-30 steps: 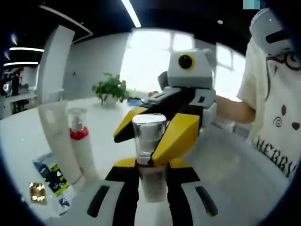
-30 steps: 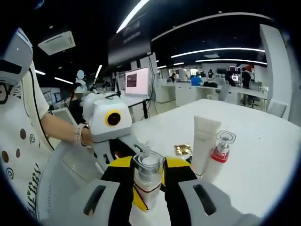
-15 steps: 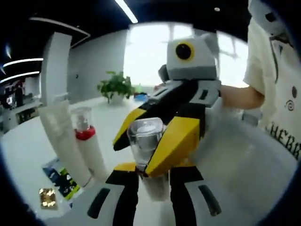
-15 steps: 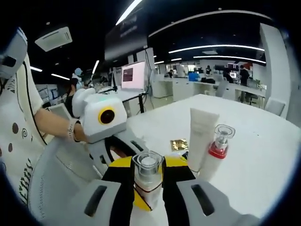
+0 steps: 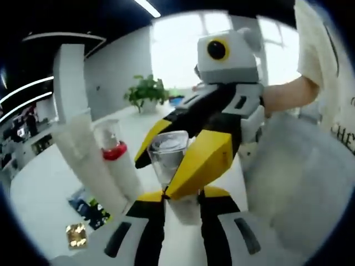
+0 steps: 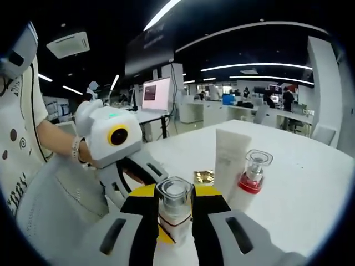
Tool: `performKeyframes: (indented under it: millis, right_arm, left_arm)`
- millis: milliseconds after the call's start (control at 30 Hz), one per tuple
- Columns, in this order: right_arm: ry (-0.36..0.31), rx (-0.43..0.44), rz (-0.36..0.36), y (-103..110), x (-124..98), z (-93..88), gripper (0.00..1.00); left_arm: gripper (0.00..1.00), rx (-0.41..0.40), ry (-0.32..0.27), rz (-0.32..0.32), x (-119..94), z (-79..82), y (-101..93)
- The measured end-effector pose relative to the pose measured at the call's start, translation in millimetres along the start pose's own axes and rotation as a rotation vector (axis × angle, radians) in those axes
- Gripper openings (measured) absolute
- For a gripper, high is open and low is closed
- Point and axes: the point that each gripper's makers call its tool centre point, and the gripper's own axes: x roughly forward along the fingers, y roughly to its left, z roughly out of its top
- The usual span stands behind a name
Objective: Arrange the skincare products in the storage area until every visible bottle or jar stands upright without overlapping.
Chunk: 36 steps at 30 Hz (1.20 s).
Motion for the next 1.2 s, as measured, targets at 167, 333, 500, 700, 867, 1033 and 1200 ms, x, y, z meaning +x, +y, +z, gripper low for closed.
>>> performKeyframes:
  millis: [167,333,500,700,867,1033,1200]
  right_arm:
    - [0.024,-0.023,-0.003,-5.0,5.4,-8.3,0.21]
    - [0.046,-0.017,-0.006,-10.8,8.7,-20.6,0.21]
    - [0.078,-0.024,-0.007,-11.9,10.7,-29.7,0.21]
    - [0.134,-0.023,-0.027,-14.1,16.6,-40.5,0.21]
    - [0.142,-0.044,-0.034,-14.1,18.2,-40.4,0.22]
    - [0.13,-0.054,-0.027,-13.7,18.7,-39.9,0.23]
    - [0.132,-0.055,-0.027,-14.9,18.8,-42.0,0.26]
  left_arm:
    - [0.19,-0.014,0.022,0.01,4.2,-10.7,6.7]
    - [0.18,0.021,0.059,0.024,8.1,-23.1,12.3]
    - [0.17,0.037,0.068,0.023,10.7,-33.0,15.0]
    - [0.17,0.034,0.072,0.015,16.0,-42.3,16.6]
    - [0.18,0.015,0.066,0.025,16.3,-44.4,20.6]
    - [0.2,0.043,0.057,0.028,16.7,-42.8,20.5]
    - [0.21,0.044,0.057,0.04,18.4,-42.0,20.8]
